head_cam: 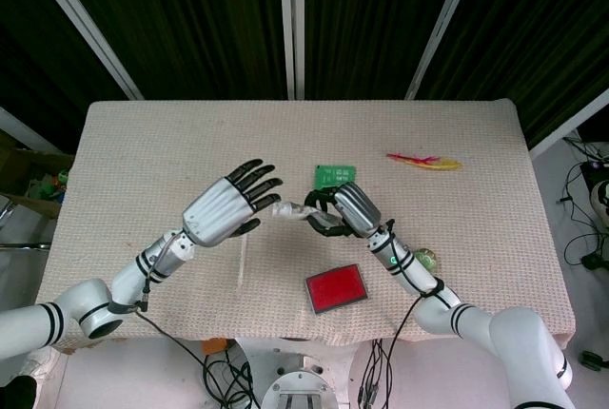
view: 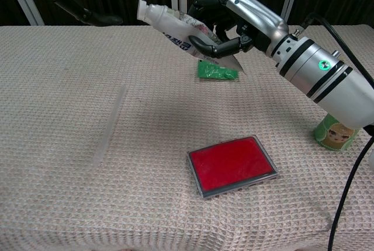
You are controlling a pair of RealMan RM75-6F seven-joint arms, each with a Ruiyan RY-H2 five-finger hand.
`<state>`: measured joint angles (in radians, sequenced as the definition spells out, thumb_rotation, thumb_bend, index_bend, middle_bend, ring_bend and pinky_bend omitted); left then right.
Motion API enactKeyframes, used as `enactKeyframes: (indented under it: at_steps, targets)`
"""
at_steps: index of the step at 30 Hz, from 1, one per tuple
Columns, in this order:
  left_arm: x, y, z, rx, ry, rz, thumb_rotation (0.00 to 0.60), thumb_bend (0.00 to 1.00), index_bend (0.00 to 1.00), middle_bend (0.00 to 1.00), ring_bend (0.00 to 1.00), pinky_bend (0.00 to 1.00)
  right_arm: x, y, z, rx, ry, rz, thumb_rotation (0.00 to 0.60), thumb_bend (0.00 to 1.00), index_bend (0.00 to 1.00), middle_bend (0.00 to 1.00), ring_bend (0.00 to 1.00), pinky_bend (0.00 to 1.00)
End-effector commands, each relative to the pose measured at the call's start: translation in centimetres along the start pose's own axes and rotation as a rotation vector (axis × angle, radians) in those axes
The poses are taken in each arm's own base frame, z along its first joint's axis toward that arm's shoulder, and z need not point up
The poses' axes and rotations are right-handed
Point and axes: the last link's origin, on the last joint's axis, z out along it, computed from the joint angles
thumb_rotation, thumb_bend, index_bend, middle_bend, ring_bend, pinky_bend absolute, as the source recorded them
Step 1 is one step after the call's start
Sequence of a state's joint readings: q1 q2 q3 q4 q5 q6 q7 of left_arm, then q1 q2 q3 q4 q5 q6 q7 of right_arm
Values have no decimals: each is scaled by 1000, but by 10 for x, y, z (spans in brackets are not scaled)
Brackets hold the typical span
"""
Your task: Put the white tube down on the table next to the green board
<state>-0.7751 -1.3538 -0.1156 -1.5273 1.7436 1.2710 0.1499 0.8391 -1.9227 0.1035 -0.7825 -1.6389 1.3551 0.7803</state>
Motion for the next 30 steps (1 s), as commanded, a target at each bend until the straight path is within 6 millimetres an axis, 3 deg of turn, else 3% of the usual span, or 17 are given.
enactKeyframes:
  at_steps: [1,10,30]
  targets:
    - [-1,0,0,0,-1,-2,600,223,340,231,146,176,0,0,0,1,2,-1,600,628,979,737,642,895]
    - [1,1,2,-16,-36,17,600,225,334,179,121,165,-1,-2,2,2,4,-4,600,629,980,737,642,895]
    - [-3,-1,-1,4,-71,31,600,225,375,178,120,165,-1,-2,1,2,12,0,600,629,984,738,645,897]
